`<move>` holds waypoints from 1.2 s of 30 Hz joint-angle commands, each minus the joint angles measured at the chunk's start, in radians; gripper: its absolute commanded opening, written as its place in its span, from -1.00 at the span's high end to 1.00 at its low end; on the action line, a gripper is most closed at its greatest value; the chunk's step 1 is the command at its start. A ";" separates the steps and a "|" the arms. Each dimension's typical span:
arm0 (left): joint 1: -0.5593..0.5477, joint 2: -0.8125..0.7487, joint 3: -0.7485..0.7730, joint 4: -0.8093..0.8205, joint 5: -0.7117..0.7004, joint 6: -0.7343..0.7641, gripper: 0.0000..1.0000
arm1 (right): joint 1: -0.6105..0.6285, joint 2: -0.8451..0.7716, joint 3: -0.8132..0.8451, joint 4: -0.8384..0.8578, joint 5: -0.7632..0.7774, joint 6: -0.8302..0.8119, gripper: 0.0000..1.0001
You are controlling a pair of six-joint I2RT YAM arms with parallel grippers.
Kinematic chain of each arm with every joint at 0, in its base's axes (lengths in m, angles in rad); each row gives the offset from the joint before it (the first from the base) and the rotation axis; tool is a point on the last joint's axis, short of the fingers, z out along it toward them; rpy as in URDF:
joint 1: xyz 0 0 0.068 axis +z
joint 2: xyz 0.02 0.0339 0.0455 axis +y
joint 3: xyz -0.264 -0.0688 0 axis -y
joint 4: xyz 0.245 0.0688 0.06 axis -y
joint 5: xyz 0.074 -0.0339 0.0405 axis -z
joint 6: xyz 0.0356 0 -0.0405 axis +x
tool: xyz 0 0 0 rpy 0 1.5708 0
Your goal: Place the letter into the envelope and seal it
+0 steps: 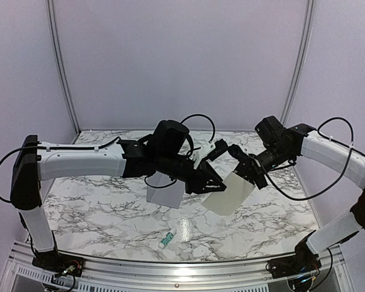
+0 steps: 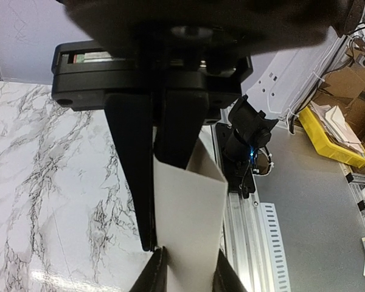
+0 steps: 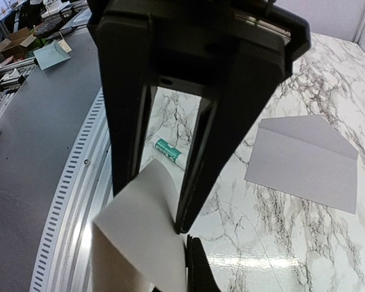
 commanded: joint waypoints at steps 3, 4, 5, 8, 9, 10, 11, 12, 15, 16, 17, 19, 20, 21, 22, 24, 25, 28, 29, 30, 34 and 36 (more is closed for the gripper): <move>0.010 0.007 0.013 -0.017 0.011 0.005 0.69 | 0.011 -0.014 0.033 0.004 0.007 0.014 0.91; 0.013 0.008 0.012 -0.018 0.013 0.001 0.72 | 0.009 -0.015 0.032 0.004 0.013 0.015 0.88; 0.015 0.008 0.010 -0.017 0.017 -0.003 0.75 | 0.009 -0.014 0.033 0.000 0.017 0.018 0.83; 0.022 0.002 0.000 -0.012 0.026 -0.009 0.78 | -0.015 -0.016 0.047 -0.026 0.039 0.014 0.60; 0.023 -0.003 -0.008 -0.009 0.028 -0.009 0.79 | -0.034 -0.018 0.053 -0.037 0.048 0.006 0.54; 0.024 -0.010 -0.016 -0.002 0.028 -0.009 0.79 | -0.066 -0.021 0.060 -0.047 0.050 -0.005 0.46; 0.026 -0.018 -0.028 0.005 0.028 -0.009 0.79 | -0.101 -0.021 0.069 -0.062 0.051 -0.019 0.39; 0.028 -0.029 -0.040 0.006 0.028 -0.009 0.80 | -0.133 -0.020 0.080 -0.082 0.053 -0.038 0.30; 0.035 -0.057 -0.086 0.079 0.026 -0.054 0.85 | -0.204 -0.013 0.127 -0.151 0.076 -0.080 0.20; 0.038 -0.066 -0.104 0.103 0.023 -0.066 0.86 | -0.219 -0.010 0.139 -0.167 0.080 -0.087 0.18; 0.041 -0.073 -0.121 0.126 0.022 -0.080 0.86 | -0.230 -0.010 0.149 -0.180 0.079 -0.092 0.16; 0.044 -0.085 -0.156 0.183 0.015 -0.111 0.86 | -0.248 -0.010 0.164 -0.199 0.066 -0.095 0.08; 0.045 -0.091 -0.171 0.202 0.013 -0.125 0.87 | -0.253 -0.010 0.169 -0.207 0.048 -0.094 0.00; 0.045 -0.093 -0.179 0.211 0.010 -0.134 0.86 | -0.254 -0.012 0.170 -0.210 0.025 -0.093 -0.07; 0.045 -0.092 -0.180 0.213 0.006 -0.143 0.86 | -0.254 -0.018 0.164 -0.209 -0.005 -0.085 -0.19; 0.043 -0.091 -0.179 0.221 -0.007 -0.158 0.87 | -0.253 -0.027 0.140 -0.195 -0.094 -0.062 -0.44; 0.041 -0.094 -0.181 0.226 -0.012 -0.162 0.87 | -0.252 -0.029 0.128 -0.174 -0.119 -0.038 -0.53; 0.037 -0.110 -0.198 0.279 -0.017 -0.188 0.88 | -0.244 -0.028 0.102 -0.079 -0.138 0.046 -0.62; 0.036 -0.116 -0.208 0.310 -0.027 -0.206 0.89 | -0.239 -0.025 0.097 -0.066 -0.142 0.062 -0.64; 0.036 -0.122 -0.217 0.336 -0.035 -0.223 0.90 | -0.230 -0.020 0.095 -0.064 -0.148 0.070 -0.65; 0.033 -0.133 -0.234 0.422 -0.050 -0.269 0.90 | -0.151 -0.009 0.077 -0.047 -0.136 0.093 -0.67; 0.031 -0.130 -0.233 0.443 -0.048 -0.280 0.91 | -0.115 -0.007 0.061 -0.031 -0.129 0.106 -0.66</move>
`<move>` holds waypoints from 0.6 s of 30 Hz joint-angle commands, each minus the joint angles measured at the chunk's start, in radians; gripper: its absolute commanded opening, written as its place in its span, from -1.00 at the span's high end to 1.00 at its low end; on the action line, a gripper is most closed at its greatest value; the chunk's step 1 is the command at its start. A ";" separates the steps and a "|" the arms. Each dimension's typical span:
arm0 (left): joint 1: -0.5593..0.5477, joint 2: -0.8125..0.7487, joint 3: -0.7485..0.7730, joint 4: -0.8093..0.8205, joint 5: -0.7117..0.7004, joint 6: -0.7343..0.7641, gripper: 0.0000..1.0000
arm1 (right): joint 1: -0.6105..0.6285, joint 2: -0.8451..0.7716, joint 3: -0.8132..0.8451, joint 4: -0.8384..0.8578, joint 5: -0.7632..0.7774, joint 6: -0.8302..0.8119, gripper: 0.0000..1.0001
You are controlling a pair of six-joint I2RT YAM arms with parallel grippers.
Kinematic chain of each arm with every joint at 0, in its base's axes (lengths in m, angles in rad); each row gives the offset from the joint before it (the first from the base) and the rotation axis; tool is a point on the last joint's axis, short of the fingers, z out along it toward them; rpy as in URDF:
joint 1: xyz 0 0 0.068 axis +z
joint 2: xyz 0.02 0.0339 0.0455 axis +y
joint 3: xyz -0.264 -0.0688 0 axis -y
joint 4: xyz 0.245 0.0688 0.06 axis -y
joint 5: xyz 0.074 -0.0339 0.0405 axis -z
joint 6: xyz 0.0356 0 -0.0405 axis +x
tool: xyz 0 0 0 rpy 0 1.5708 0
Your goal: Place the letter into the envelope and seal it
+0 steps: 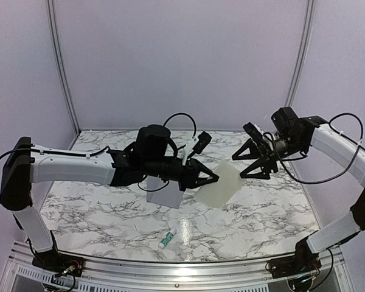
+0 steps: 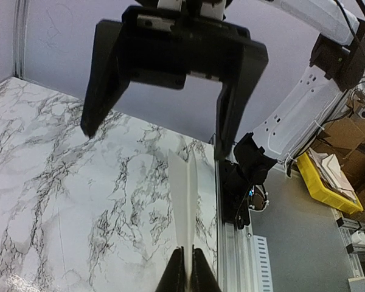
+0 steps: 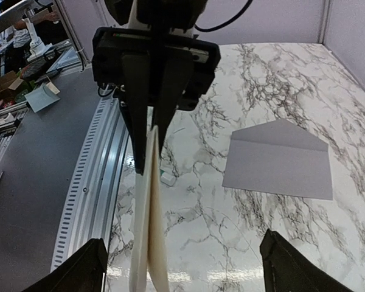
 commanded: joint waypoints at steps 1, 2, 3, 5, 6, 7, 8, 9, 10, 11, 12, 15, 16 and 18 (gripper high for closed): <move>-0.007 -0.034 -0.006 0.134 -0.012 -0.058 0.91 | 0.085 0.005 -0.031 0.055 -0.027 0.063 -0.65; -0.008 -0.032 -0.005 0.140 -0.014 -0.061 0.91 | 0.095 0.009 -0.035 0.057 -0.033 0.067 -0.64; -0.008 -0.030 -0.004 0.146 -0.015 -0.062 0.91 | 0.102 0.012 -0.036 0.056 -0.042 0.070 -0.62; -0.008 -0.026 -0.003 0.157 -0.019 -0.064 0.91 | 0.109 0.023 -0.031 0.051 -0.056 0.074 -0.48; -0.008 -0.024 -0.001 0.162 -0.019 -0.065 0.91 | 0.110 0.030 -0.025 0.044 -0.059 0.075 -0.40; -0.008 -0.022 0.001 0.164 -0.018 -0.065 0.91 | 0.108 0.037 -0.018 0.035 -0.061 0.073 -0.27; -0.008 -0.020 0.003 0.166 -0.019 -0.065 0.91 | 0.109 0.043 -0.010 0.026 -0.063 0.070 -0.16; -0.008 -0.019 0.003 0.165 -0.022 -0.063 0.91 | 0.109 0.050 -0.003 0.014 -0.065 0.066 -0.05; -0.008 -0.019 0.002 0.166 -0.023 -0.062 0.91 | 0.109 0.056 0.002 0.006 -0.067 0.062 0.08; -0.008 -0.020 0.002 0.166 -0.024 -0.062 0.91 | 0.109 0.062 0.006 -0.003 -0.068 0.059 0.24; -0.008 -0.021 0.000 0.165 -0.025 -0.061 0.91 | 0.109 0.067 0.009 -0.012 -0.071 0.051 0.42; -0.008 -0.018 -0.003 0.166 -0.026 -0.061 0.90 | 0.109 0.076 0.010 -0.028 -0.080 0.038 0.85; -0.007 -0.016 -0.004 0.166 -0.027 -0.061 0.87 | 0.108 0.076 0.009 -0.031 -0.082 0.033 0.93; -0.006 -0.013 -0.008 0.165 -0.035 -0.073 0.53 | 0.109 0.070 0.013 -0.033 -0.079 0.023 1.00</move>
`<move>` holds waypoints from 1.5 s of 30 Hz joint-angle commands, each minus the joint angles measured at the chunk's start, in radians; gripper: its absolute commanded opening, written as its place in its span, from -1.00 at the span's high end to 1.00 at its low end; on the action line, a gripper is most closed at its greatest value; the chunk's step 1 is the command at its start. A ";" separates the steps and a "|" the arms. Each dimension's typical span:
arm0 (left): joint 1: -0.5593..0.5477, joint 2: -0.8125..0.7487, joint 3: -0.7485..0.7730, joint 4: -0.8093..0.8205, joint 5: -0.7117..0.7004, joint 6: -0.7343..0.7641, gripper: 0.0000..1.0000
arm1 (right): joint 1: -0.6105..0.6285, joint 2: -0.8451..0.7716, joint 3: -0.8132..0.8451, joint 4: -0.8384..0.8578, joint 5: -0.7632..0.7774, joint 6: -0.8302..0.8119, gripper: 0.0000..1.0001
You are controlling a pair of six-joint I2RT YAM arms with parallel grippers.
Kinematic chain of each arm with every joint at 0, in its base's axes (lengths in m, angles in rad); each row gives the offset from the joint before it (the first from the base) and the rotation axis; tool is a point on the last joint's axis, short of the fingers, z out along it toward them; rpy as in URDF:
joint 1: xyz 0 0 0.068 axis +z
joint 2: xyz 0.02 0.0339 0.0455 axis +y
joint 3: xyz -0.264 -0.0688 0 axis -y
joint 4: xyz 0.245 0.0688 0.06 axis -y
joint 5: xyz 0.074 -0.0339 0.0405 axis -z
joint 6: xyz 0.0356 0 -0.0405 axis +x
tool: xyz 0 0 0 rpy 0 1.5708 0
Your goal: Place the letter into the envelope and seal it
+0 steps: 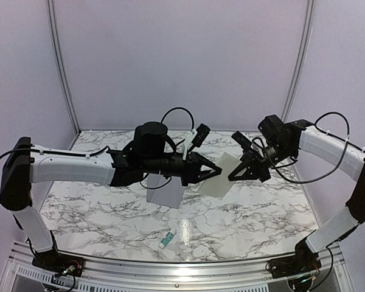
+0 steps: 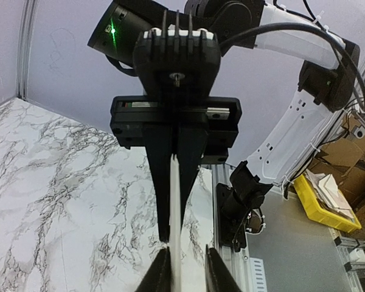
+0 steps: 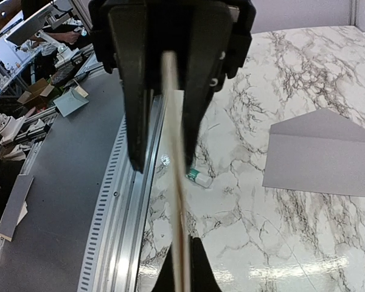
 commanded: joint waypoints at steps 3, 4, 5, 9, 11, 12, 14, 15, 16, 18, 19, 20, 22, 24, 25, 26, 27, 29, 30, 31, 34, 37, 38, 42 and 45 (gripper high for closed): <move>0.003 -0.008 -0.015 0.032 -0.019 -0.018 0.13 | 0.008 -0.005 0.056 -0.053 0.010 -0.057 1.00; 0.006 -0.008 -0.015 0.024 -0.010 -0.012 0.11 | 0.010 0.000 0.060 -0.073 0.027 -0.075 1.00; 0.008 -0.007 -0.011 0.013 -0.007 -0.005 0.09 | 0.014 0.008 0.066 -0.094 0.045 -0.096 1.00; 0.014 0.010 0.024 -0.051 0.003 0.015 0.09 | 0.023 0.042 0.087 -0.176 0.086 -0.155 1.00; 0.016 0.024 0.045 -0.069 0.014 0.016 0.11 | 0.025 0.052 0.093 -0.195 0.093 -0.167 1.00; 0.016 0.032 0.055 -0.076 0.026 0.015 0.12 | 0.029 0.055 0.094 -0.198 0.096 -0.166 1.00; 0.018 0.062 0.088 -0.104 0.053 0.015 0.18 | 0.030 0.058 0.099 -0.199 0.100 -0.162 1.00; 0.018 0.075 0.118 -0.128 0.062 0.013 0.23 | 0.031 0.059 0.106 -0.199 0.100 -0.158 1.00; 0.018 0.089 0.138 -0.159 0.071 0.015 0.26 | 0.031 0.059 0.111 -0.200 0.102 -0.155 1.00; 0.018 0.106 0.165 -0.190 0.082 0.019 0.32 | 0.032 0.060 0.118 -0.198 0.108 -0.148 1.00; 0.018 0.113 0.176 -0.206 0.085 0.022 0.34 | 0.034 0.063 0.121 -0.197 0.112 -0.145 1.00; 0.017 0.121 0.192 -0.232 0.082 0.031 0.38 | 0.035 0.065 0.122 -0.197 0.115 -0.145 1.00; 0.018 0.142 0.238 -0.302 0.076 0.049 0.54 | 0.034 0.068 0.122 -0.195 0.115 -0.145 1.00; 0.018 0.150 0.259 -0.332 0.070 0.060 0.69 | 0.034 0.068 0.121 -0.195 0.114 -0.146 1.00; 0.017 0.149 0.258 -0.329 0.067 0.060 0.77 | 0.035 0.067 0.121 -0.195 0.113 -0.146 1.00; 0.018 0.145 0.256 -0.321 0.062 0.059 0.84 | 0.035 0.067 0.122 -0.196 0.112 -0.146 1.00; 0.017 0.140 0.251 -0.311 0.057 0.058 0.88 | 0.035 0.065 0.124 -0.199 0.111 -0.147 0.98; 0.020 0.127 0.236 -0.274 0.046 0.042 0.93 | 0.031 0.060 0.129 -0.202 0.106 -0.145 0.90; 0.021 0.120 0.225 -0.248 0.044 0.023 0.95 | 0.029 0.057 0.130 -0.201 0.100 -0.144 0.81; 0.025 0.115 0.220 -0.234 0.042 0.014 0.97 | 0.021 0.053 0.131 -0.197 0.090 -0.138 0.69; 0.025 0.101 0.225 -0.225 0.014 0.005 0.98 | -0.040 0.035 0.127 -0.158 0.022 -0.095 0.42; 0.025 0.075 0.209 -0.170 -0.044 -0.026 1.00 | -0.130 0.008 0.109 -0.056 -0.079 -0.001 0.14; 0.025 0.062 0.189 -0.126 -0.067 -0.045 1.00 | -0.155 -0.001 0.101 -0.023 -0.110 0.031 0.10; 0.025 0.012 0.094 0.117 -0.181 -0.128 1.00 | -0.183 -0.045 0.042 0.158 -0.182 0.209 -0.06; 0.025 0.004 0.044 0.277 -0.217 -0.175 1.00 | -0.183 -0.083 -0.016 0.346 -0.198 0.370 -0.16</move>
